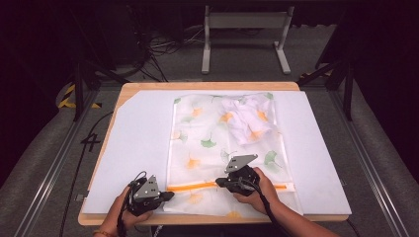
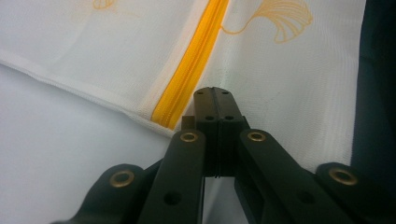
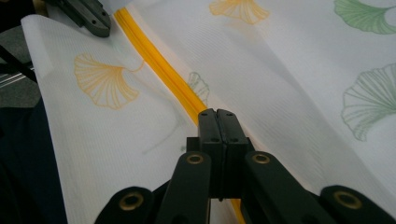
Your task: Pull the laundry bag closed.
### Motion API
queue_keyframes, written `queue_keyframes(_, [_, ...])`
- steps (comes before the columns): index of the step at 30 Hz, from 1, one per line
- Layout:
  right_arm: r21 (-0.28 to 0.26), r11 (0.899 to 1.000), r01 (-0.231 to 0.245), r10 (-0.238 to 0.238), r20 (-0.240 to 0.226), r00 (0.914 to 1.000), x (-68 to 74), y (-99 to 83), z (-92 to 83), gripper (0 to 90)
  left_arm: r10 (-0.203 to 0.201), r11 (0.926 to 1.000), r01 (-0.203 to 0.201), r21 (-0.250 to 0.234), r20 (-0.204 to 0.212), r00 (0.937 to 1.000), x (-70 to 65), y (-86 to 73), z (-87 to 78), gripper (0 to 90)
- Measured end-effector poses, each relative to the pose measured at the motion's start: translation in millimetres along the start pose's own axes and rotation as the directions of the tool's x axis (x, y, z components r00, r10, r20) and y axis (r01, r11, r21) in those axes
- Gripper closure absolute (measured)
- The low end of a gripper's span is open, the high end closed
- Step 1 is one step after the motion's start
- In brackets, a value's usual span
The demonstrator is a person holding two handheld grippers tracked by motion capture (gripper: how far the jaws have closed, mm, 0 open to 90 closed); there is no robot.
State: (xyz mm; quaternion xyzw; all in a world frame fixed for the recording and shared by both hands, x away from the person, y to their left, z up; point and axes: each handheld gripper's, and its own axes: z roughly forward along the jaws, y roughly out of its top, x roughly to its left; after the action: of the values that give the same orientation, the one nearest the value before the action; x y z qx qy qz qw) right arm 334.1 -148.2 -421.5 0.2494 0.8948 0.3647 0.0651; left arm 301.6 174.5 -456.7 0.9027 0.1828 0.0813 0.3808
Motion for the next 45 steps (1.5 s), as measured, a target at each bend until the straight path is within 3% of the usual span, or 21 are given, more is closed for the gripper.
queue_keyframes(6, [-0.001,1.0,-0.027,0.027,0.007,0.9996,-6.4,-11.6,-7.5,90.0,0.0,1.0,0.0,0.0,0.002,1.0,0.5,-0.1,-0.1,90.0])
queue_keyframes(13, [-0.031,0.997,-0.065,0.065,0.009,0.9978,-15.3,-27.7,-27.7,90.0,-0.006,1.0,0.006,-0.002,0.004,1.0,0.3,-0.3,0.0,90.0])
queue_keyframes(22, [-0.033,0.997,-0.067,0.067,0.014,0.9977,-18.3,-36.8,-37.3,90.0,-0.019,0.9997,0.02,-0.012,0.013,0.9997,1.6,-1.6,0.0,90.0])
queue_keyframes(30, [-0.016,0.997,-0.077,0.078,0.047,0.9959,-28.1,-54.9,-47.6,90.0,-0.013,0.9999,0.013,-0.006,0.014,0.9998,2.3,-0.9,-0.1,90.0])
queue_keyframes(45, [-0.009,0.996,-0.094,0.094,0.083,0.9921,-37.0,-72.8,-63.2,90.0,-0.011,0.9999,0.011,-0.004,0.009,0.9999,1.7,-0.4,-0.1,90.0])
